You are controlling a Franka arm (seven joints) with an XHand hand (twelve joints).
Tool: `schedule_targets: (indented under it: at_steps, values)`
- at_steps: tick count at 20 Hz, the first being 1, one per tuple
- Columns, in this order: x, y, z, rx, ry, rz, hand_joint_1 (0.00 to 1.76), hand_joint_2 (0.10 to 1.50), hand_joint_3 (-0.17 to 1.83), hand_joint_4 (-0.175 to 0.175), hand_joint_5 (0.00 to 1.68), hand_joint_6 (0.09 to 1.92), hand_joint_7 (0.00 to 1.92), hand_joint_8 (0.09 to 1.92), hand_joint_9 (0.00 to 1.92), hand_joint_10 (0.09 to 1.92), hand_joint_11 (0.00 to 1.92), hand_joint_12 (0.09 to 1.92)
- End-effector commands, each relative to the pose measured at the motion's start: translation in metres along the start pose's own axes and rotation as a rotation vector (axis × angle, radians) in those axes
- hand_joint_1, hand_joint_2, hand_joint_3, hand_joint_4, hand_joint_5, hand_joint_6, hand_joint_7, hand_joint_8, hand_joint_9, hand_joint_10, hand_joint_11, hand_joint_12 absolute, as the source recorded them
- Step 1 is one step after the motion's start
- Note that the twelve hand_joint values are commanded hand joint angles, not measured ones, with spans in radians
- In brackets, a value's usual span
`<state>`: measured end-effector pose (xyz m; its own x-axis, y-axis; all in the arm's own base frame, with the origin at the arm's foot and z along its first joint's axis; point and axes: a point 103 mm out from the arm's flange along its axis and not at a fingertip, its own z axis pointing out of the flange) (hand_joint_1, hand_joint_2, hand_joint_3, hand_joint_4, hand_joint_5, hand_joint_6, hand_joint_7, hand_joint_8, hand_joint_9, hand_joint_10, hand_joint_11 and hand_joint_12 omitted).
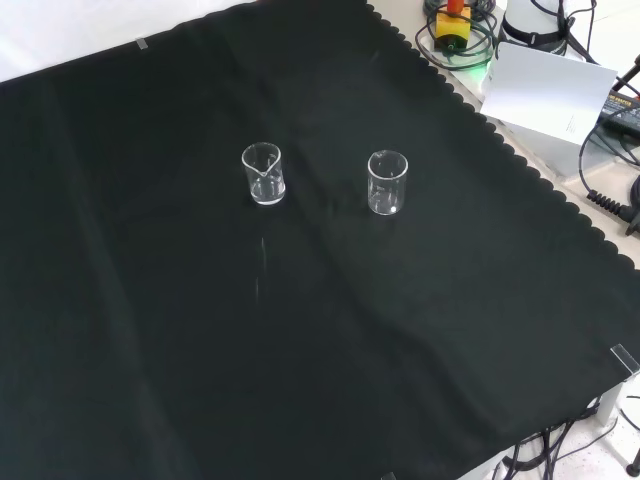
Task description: Pick up the beaker on the right.
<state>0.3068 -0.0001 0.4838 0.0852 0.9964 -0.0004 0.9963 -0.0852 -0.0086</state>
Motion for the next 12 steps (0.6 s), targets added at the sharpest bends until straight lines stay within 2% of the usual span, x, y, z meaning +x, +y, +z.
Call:
schedule_targets:
  at_steps: [1,2,4,12]
  values:
    - [-0.001,0.000,0.001,-0.007,-0.007,0.001,0.31,1.13,0.55,-0.015,0.25,0.54,0.07,0.59,0.19,0.65,0.03,1.25]
    - [-0.001,0.000,0.001,-0.005,-0.007,0.002,0.21,1.23,0.47,-0.007,0.24,0.54,0.05,0.56,0.16,0.63,0.01,1.22]
    - [-0.003,0.000,0.002,-0.003,-0.008,0.007,0.14,1.32,0.39,-0.002,0.23,0.53,0.03,0.52,0.14,0.62,0.00,1.19]
    - [-0.008,0.005,0.012,0.017,0.002,0.025,0.12,1.35,0.36,0.000,0.22,0.53,0.03,0.51,0.14,0.62,0.00,1.19]
